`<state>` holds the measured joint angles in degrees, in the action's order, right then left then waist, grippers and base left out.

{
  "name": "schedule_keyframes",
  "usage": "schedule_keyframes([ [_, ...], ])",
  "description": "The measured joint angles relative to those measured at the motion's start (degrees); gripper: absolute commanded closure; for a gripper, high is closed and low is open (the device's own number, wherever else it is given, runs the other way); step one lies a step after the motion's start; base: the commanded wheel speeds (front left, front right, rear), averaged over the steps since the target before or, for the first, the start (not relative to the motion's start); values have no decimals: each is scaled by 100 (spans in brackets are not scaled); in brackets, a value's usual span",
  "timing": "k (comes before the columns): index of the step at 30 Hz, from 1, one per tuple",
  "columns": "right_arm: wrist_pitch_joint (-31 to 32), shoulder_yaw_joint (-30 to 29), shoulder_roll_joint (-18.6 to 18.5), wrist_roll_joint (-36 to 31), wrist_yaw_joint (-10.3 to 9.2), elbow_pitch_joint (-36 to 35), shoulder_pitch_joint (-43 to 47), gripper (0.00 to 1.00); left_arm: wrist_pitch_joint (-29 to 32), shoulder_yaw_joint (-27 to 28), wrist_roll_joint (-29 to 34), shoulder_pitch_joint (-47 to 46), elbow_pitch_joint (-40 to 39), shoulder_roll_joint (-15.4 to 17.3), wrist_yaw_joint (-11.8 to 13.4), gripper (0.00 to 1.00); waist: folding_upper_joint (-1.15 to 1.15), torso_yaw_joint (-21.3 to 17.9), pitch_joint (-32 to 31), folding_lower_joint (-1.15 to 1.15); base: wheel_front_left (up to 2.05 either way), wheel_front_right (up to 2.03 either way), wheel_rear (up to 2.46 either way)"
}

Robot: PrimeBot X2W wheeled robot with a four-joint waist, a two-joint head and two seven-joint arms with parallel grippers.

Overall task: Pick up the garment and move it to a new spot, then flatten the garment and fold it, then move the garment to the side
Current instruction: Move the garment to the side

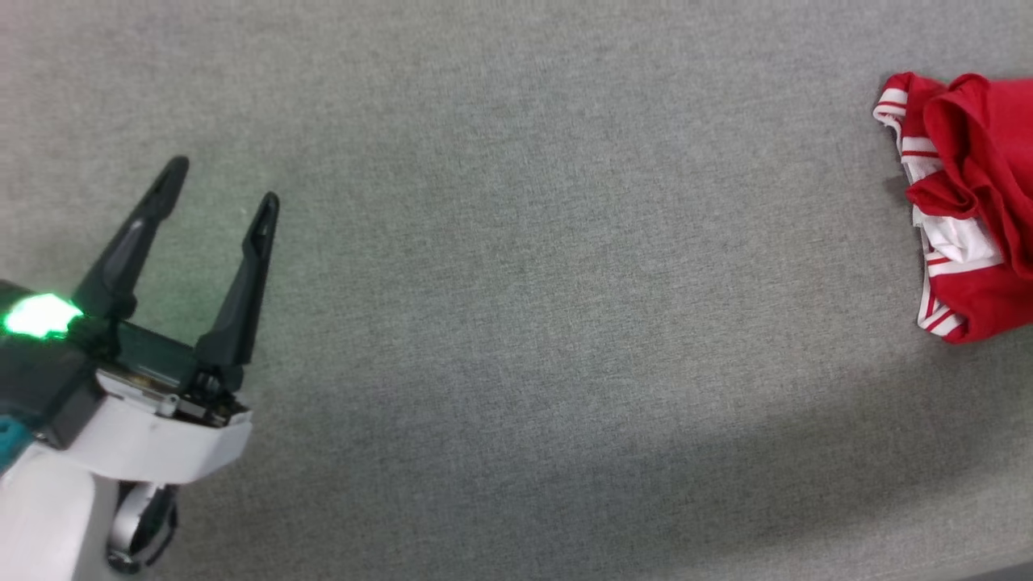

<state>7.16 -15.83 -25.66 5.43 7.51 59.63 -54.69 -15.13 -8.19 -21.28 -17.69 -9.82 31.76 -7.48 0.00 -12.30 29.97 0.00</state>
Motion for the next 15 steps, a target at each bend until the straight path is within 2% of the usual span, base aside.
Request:
schedule_keyframes([
  [7, -234, 560, 23, 212, 0, -142, 112, 0, 1, -3, -78, 75, 519, -419, 0, 0, 0, 104, -388, 0, 0, 0, 0],
  [15, -296, 1981, 366, 837, 0, -967, 761, 0, 0, 241, -82, 541, 1111, -859, 0, 0, 0, 288, -1007, 0, 0, 0, 0],
])
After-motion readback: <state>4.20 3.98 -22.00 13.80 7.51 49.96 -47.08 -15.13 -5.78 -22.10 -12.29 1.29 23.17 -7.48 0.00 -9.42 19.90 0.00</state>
